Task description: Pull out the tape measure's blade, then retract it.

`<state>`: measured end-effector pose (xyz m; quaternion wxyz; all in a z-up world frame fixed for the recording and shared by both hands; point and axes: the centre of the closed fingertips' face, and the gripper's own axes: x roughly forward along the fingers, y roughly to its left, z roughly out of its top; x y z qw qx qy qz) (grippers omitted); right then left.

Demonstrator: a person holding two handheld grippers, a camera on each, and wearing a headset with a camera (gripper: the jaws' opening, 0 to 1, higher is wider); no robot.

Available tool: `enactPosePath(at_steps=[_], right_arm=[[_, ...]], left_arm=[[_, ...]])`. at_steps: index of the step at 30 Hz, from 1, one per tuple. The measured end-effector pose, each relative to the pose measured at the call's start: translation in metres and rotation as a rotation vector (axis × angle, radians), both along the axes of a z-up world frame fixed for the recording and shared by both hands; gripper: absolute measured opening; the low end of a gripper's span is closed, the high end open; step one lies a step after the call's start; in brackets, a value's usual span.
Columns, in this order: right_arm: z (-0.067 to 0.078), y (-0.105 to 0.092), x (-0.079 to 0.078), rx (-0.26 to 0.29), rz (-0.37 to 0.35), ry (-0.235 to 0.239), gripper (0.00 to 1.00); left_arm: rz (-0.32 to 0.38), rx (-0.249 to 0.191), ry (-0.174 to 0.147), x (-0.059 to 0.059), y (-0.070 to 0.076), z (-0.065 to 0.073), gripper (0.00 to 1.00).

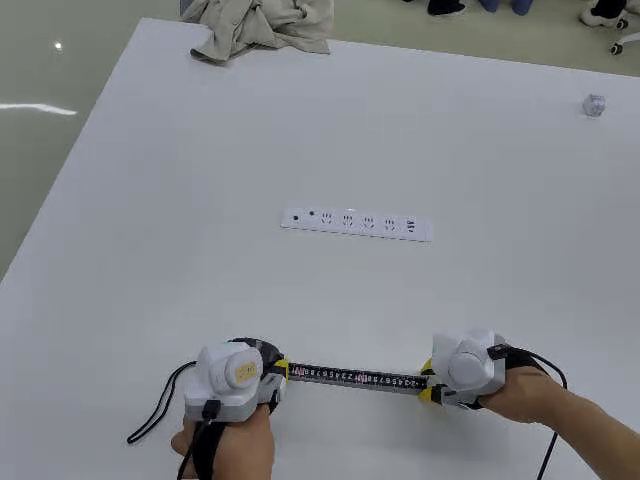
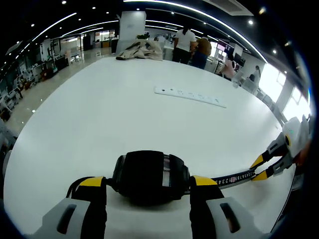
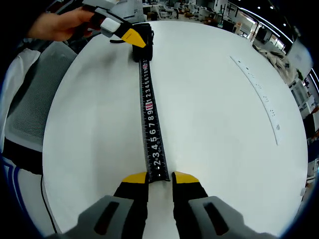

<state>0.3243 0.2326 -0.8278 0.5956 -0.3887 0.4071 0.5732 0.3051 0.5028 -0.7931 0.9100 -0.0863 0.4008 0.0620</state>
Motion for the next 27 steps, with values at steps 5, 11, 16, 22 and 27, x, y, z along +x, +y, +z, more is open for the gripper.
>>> enactPosePath(at_steps=[5, 11, 16, 22, 27], right_arm=[[0.0000, 0.0002, -0.0012, 0.002, 0.001, -0.002, 0.16], [-0.0009, -0.0003, -0.0008, -0.001, 0.002, -0.002, 0.16], [0.0000, 0.0000, -0.0023, 0.001, 0.010, -0.010, 0.15], [0.0006, 0.0004, -0.0029, 0.002, 0.009, -0.021, 0.15], [0.0019, 0.0007, -0.0035, -0.002, 0.009, -0.029, 0.15]], left_arm=[[-0.007, -0.006, -0.004, -0.0001, -0.0045, 0.0022, 0.60], [-0.010, -0.010, -0.007, 0.0001, -0.0037, 0.0021, 0.60], [-0.018, -0.008, -0.012, 0.0001, -0.0040, 0.0014, 0.60], [-0.025, -0.006, -0.018, 0.0001, -0.0039, 0.0011, 0.60], [-0.035, -0.005, -0.016, -0.0001, -0.0040, 0.0011, 0.59]])
